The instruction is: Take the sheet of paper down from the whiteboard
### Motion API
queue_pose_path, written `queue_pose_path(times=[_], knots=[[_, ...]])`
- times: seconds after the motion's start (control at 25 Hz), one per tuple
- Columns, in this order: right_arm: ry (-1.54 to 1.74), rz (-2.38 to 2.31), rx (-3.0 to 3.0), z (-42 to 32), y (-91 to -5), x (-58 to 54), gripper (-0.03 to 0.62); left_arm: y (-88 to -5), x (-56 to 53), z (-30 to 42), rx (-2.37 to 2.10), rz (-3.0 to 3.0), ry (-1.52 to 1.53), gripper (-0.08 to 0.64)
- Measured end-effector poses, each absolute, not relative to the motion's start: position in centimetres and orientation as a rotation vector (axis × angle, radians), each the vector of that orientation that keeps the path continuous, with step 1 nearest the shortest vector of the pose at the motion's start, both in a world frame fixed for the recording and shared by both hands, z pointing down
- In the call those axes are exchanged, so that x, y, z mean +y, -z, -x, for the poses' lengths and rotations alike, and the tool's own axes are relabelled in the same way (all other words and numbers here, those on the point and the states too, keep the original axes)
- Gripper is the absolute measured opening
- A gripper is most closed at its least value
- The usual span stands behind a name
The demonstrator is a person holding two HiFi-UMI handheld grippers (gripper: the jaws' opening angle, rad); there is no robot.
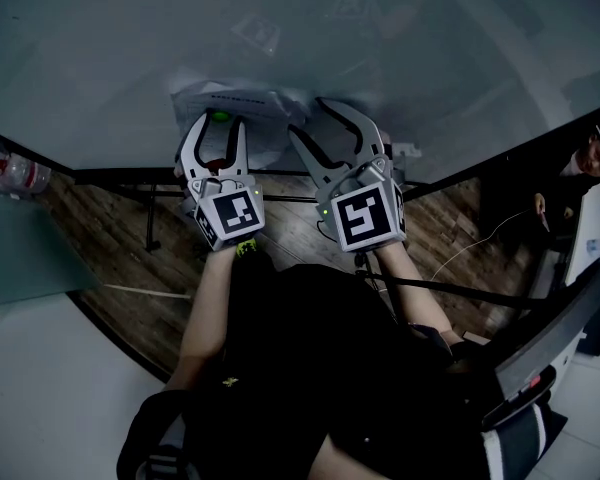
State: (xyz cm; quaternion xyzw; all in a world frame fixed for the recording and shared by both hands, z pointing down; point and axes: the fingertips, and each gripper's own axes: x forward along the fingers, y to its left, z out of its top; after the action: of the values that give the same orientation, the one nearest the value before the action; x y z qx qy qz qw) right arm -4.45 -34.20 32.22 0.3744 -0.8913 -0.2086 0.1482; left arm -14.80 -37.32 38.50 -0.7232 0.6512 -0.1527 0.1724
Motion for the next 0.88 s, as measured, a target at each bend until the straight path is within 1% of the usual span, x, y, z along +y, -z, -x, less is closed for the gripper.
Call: queue_pose_path(times=[0.12, 0.56, 0.68, 0.8, 0.88], knots=[[0.591, -1.073, -2.557, 4.29, -32.32, -34.24, 0.193, -38.61, -37.26, 14.57, 1.837, 2.050, 0.428, 0.187], [0.598, -1.020, -2.531, 4.64, -32.75, -34.51, 0.193, -38.48, -37.11, 14.55, 1.821, 2.055, 0.418, 0.189], [0.672, -1.020, -2.455, 4.75, -32.72, -34.64, 0.191, -38.44, -37.02, 14.51, 1.814, 2.054, 0.411, 0.189], [0.753, -1.018, -2.351, 5.00, -32.99, -34.90, 0.149, -38.35, -36.95, 14.52, 1.810, 2.054, 0.408, 0.187], [0.758, -1.017, -2.342, 5.23, -33.01, -34.97, 0.134, -38.30, -36.91, 14.51, 1.809, 2.054, 0.407, 0.187]])
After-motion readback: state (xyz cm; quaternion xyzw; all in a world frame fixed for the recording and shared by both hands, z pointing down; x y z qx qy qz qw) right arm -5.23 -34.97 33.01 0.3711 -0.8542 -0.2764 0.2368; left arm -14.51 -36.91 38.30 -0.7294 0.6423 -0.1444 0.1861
